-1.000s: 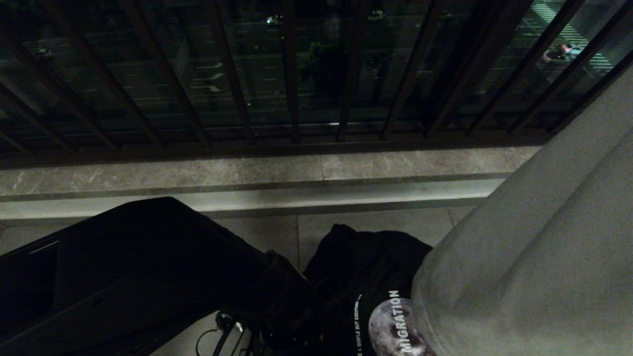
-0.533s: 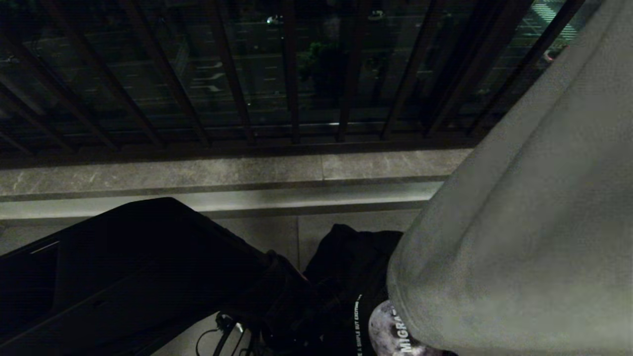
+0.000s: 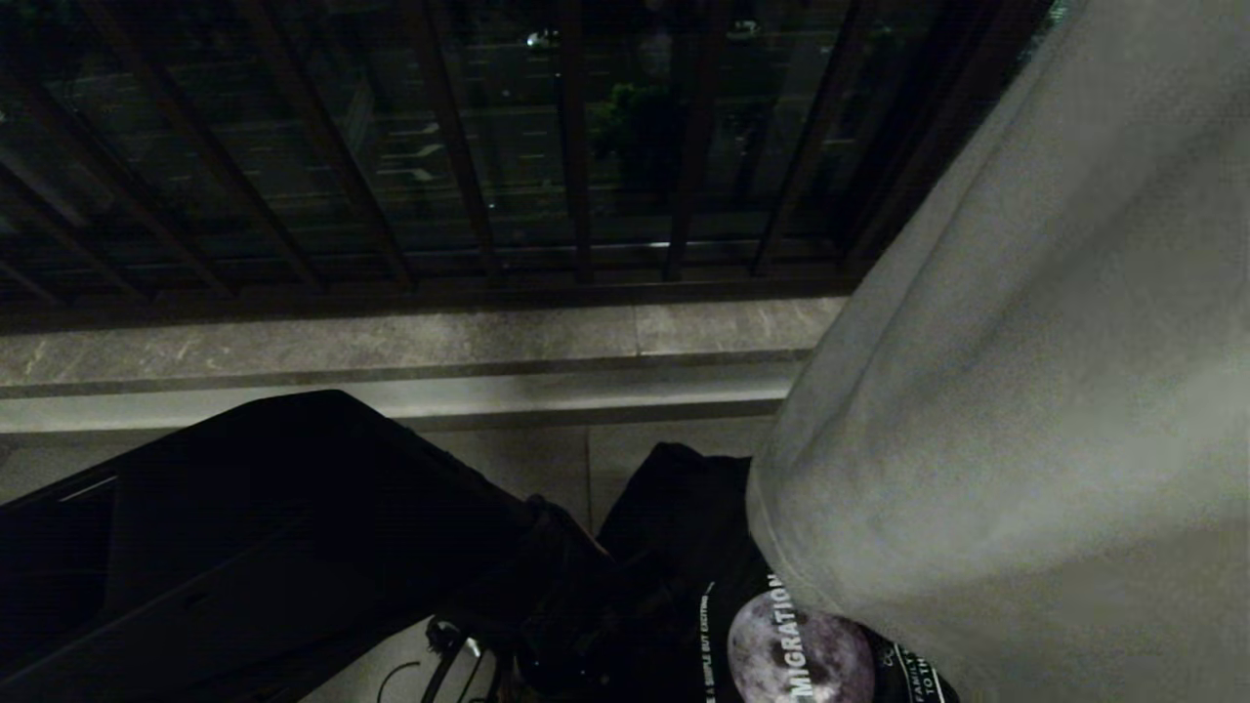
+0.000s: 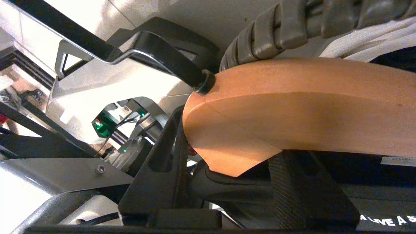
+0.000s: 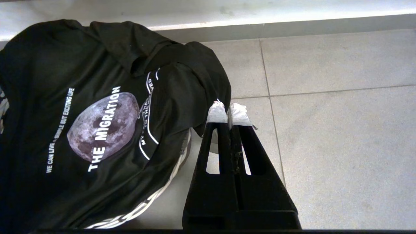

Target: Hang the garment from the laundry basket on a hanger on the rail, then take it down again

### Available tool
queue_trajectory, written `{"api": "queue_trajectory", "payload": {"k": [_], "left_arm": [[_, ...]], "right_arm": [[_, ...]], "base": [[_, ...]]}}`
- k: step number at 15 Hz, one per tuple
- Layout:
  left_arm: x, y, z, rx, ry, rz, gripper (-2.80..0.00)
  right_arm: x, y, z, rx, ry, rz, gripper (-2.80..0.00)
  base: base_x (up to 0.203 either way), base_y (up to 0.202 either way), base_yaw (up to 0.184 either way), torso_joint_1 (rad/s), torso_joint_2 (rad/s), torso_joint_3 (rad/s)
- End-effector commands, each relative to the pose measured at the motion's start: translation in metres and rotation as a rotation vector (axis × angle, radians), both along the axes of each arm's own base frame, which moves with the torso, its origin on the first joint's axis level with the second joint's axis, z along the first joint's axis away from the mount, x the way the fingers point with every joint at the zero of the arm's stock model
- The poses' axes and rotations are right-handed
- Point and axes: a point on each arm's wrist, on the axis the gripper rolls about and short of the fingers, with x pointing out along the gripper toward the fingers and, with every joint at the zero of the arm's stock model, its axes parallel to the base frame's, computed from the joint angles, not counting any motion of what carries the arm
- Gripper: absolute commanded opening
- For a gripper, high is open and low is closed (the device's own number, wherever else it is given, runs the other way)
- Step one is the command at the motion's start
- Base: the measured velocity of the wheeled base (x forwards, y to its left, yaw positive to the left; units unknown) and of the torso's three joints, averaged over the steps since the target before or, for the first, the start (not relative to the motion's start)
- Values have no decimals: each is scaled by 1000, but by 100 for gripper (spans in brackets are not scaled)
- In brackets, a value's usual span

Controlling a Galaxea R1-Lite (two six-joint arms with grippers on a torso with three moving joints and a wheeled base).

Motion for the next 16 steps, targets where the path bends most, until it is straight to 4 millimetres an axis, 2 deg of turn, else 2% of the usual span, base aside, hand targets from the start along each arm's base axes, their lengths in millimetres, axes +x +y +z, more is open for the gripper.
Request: {"api": "queue_trajectory", "payload": {"k": [1,6,16], "left_arm": [[-1,0,1,-1,-2,5,-280],[-11,-1,15,-20,-13,-22,-280],[-20,7,27,25,11,-41,-280]], "right_arm": [[0,0,0,0,1,0,-280],[0,0,0,0,0,0,-280],[0,0,0,0,0,0,-280]], "base": [[0,0,0,0,0,0],[0,0,0,0,0,0],[0,0,0,0,0,0]]}}
